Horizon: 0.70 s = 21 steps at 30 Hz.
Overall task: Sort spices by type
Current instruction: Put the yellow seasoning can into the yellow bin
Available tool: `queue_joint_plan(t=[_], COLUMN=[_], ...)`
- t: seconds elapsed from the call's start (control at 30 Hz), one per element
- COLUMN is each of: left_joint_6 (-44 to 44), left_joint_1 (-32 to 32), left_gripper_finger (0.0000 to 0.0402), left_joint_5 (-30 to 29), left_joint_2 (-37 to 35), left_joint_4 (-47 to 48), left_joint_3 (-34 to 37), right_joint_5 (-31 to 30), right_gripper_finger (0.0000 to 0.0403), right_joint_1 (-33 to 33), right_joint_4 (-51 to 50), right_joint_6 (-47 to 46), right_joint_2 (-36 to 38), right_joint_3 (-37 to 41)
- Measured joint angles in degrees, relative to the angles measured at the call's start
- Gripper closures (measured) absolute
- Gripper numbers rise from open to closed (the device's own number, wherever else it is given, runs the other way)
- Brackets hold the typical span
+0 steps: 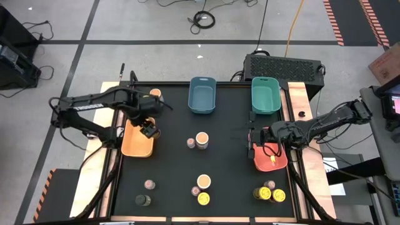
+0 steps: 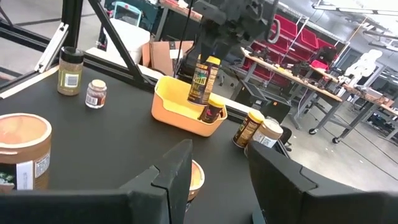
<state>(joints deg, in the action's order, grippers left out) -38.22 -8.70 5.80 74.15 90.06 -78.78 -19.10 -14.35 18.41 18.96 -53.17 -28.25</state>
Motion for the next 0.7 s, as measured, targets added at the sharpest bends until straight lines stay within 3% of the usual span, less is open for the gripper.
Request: queue_joint_plan(t=[0.37,0.7], left_joint_6=[16.05,17.48], left_joint_1=[-0.12,0.61], left_gripper_finger=[0.0184,0.0184], left_joint_5=[1.81,3.28], left_joint_2=[-0.02,-0.02], left_joint_4=[-0.02,-0.02], left_joint_3=[-0.48,-0.39], right_joint_5=[-0.07,-0.10], right_gripper_finger=[0.0253,0.0253], right_joint_1=[0.00,0.00], right_joint_4=[-0.08,-0.27], right_joint_6=[-0.04,0.38], right_joint_2=[0.00,0.00], right_joint_3=[0.00,0.00])
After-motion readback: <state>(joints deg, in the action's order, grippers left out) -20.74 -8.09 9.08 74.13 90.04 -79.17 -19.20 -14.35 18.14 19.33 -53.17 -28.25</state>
